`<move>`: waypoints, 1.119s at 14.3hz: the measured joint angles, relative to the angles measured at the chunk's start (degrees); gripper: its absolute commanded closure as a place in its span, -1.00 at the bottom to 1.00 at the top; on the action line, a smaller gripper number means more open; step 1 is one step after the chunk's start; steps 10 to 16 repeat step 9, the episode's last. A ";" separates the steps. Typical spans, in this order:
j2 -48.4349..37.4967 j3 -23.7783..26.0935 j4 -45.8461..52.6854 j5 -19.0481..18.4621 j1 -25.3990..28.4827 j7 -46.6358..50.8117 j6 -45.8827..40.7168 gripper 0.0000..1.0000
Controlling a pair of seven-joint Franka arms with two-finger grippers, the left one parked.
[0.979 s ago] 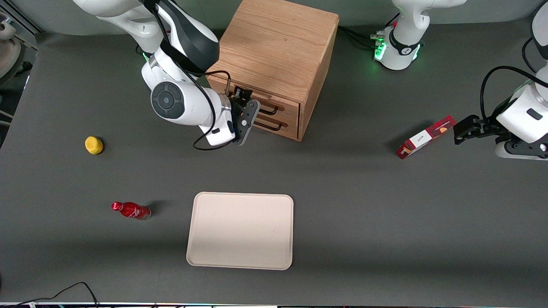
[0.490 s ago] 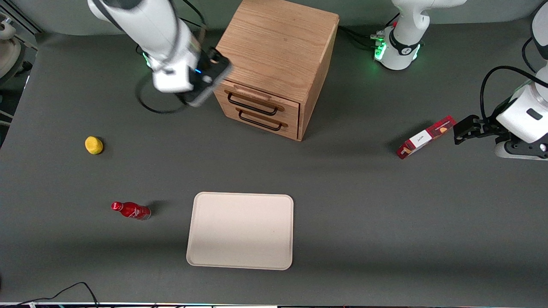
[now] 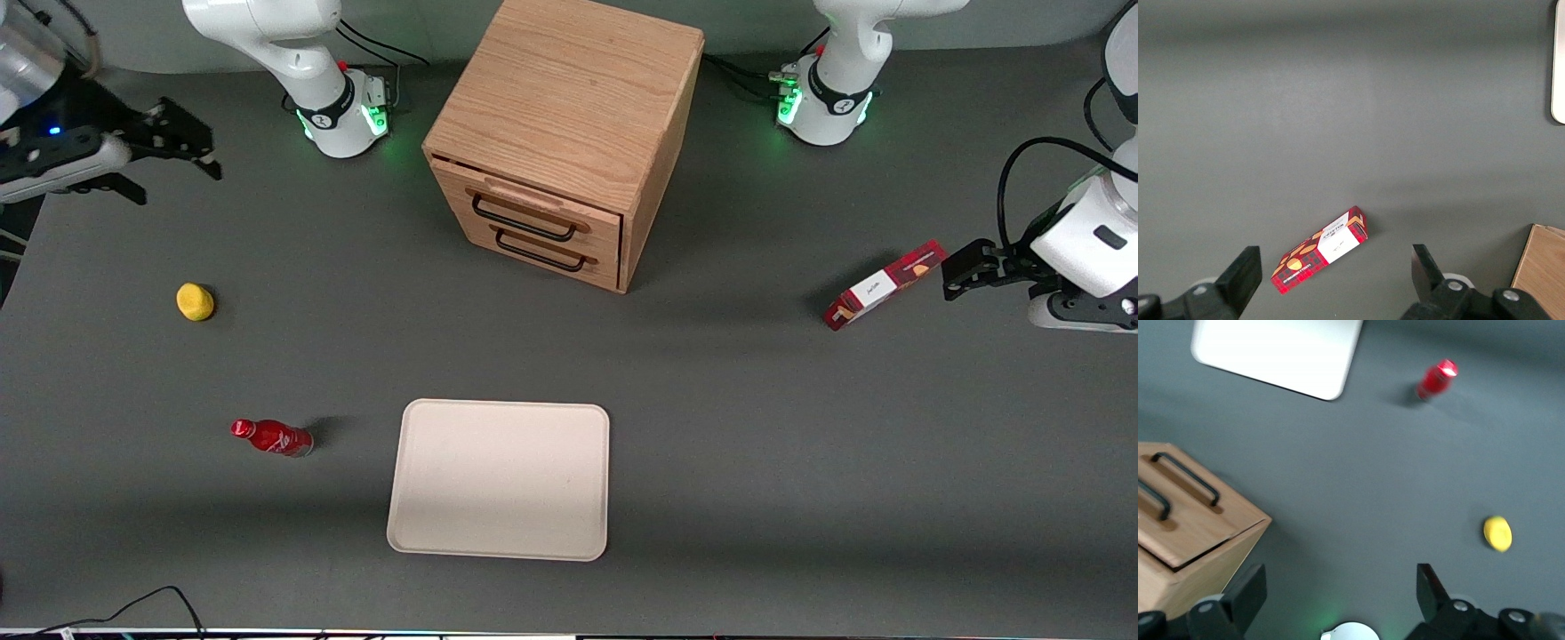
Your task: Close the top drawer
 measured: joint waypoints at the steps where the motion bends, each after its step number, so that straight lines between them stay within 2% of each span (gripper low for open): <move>1: -1.35 -1.83 -3.33 -0.47 -0.02 -0.01 2.20 -1.00; 4: -3.77 -3.70 -10.94 -4.20 -0.02 -0.03 6.97 -1.00; 7: -2.94 -3.96 -11.30 -6.55 0.06 0.01 8.41 -1.00; 9: -0.85 -5.38 -9.03 -6.93 0.05 0.01 8.83 -1.00; 16: -0.85 -5.38 -9.03 -6.93 0.05 0.01 8.83 -1.00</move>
